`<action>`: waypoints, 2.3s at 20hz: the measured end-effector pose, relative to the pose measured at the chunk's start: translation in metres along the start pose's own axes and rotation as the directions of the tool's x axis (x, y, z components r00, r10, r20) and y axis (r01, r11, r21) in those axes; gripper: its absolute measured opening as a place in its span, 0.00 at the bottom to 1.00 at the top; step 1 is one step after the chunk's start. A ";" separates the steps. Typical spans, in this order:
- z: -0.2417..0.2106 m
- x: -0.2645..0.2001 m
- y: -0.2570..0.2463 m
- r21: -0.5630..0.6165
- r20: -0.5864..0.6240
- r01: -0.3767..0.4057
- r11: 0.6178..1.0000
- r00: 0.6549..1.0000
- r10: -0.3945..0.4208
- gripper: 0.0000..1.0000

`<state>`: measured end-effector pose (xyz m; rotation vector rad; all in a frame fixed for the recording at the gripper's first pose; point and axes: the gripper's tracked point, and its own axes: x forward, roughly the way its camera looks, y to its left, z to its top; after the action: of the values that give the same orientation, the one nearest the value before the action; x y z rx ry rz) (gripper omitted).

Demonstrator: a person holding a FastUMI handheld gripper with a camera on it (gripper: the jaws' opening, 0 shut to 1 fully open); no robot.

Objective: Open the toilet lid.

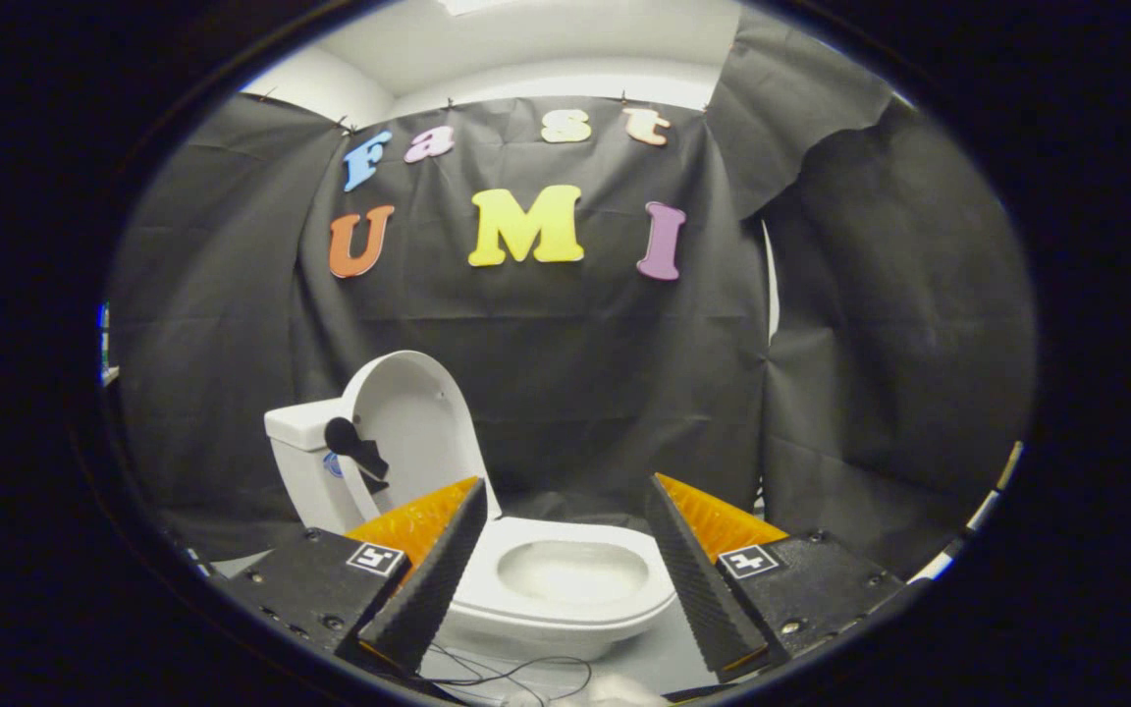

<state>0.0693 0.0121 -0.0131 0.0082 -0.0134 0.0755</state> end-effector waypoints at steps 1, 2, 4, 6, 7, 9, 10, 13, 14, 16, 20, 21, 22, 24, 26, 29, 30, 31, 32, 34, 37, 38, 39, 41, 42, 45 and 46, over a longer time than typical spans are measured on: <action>-0.008 -0.005 -0.008 -0.003 -0.007 0.015 1.000 1.000 -0.015 1.00; -0.019 -0.008 -0.017 -0.010 -0.021 0.032 0.999 0.999 -0.033 1.00; -0.033 -0.015 -0.028 -0.029 -0.026 0.053 0.998 0.998 -0.053 1.00; -0.044 -0.021 -0.036 -0.039 -0.033 0.072 0.997 0.997 -0.073 1.00; -0.047 -0.023 -0.039 -0.035 -0.036 0.076 0.996 0.996 -0.078 1.00; -0.047 -0.027 -0.043 -0.022 -0.035 0.083 0.996 0.996 -0.083 1.00; -0.048 -0.028 -0.044 -0.021 -0.034 0.086 0.996 0.996 -0.087 1.00; -0.050 -0.028 -0.044 -0.026 -0.032 0.090 0.996 0.995 -0.091 1.00; -0.051 -0.027 -0.042 -0.024 -0.037 0.083 0.996 0.996 -0.084 1.00; -0.057 -0.027 -0.039 -0.014 -0.056 0.071 0.997 0.996 -0.071 1.00; -0.059 -0.027 -0.043 -0.022 -0.049 0.086 0.996 0.995 -0.087 1.00; -0.057 -0.027 -0.045 -0.009 -0.049 0.088 0.996 0.995 -0.089 1.00; -0.056 -0.027 -0.046 0.006 -0.054 0.092 0.996 0.994 -0.092 1.00; -0.049 -0.027 -0.050 0.024 -0.045 0.096 0.995 0.994 -0.095 1.00; -0.043 -0.028 -0.056 0.007 -0.020 0.109 0.994 0.994 -0.109 1.00; -0.039 -0.031 -0.061 0.012 -0.011 0.117 0.993 0.993 -0.117 1.00; -0.038 -0.032 -0.062 0.013 -0.012 0.118 0.993 0.993 -0.118 1.00; -0.039 -0.032 -0.063 0.014 -0.015 0.118 0.993 0.993 -0.118 1.00; -0.040 -0.032 -0.063 0.018 -0.017 0.115 0.993 0.993 -0.115 1.00; -0.040 -0.031 -0.062 0.019 -0.021 0.112 0.993 0.994 -0.112 1.00; -0.042 -0.031 -0.061 0.018 -0.028 0.107 0.994 0.994 -0.107 1.00; -0.040 -0.031 -0.061 0.014 -0.023 0.106 0.994 0.994 -0.106 1.00; -0.038 -0.032 -0.062 0.010 -0.019 0.108 0.994 0.994 -0.107 1.00; -0.034 -0.033 -0.063 0.015 -0.014 0.108 0.994 0.994 -0.107 1.00; -0.035 -0.032 -0.063 0.018 -0.014 0.108 0.994 0.994 -0.108 1.00; -0.035 -0.034 -0.064 0.026 -0.018 0.109 0.994 0.994 -0.109 1.00; -0.034 -0.034 -0.064 0.029 -0.020 0.107 0.994 0.994 -0.107 1.00</action>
<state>0.0402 -0.0538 -0.0480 0.0384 0.0064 -0.0314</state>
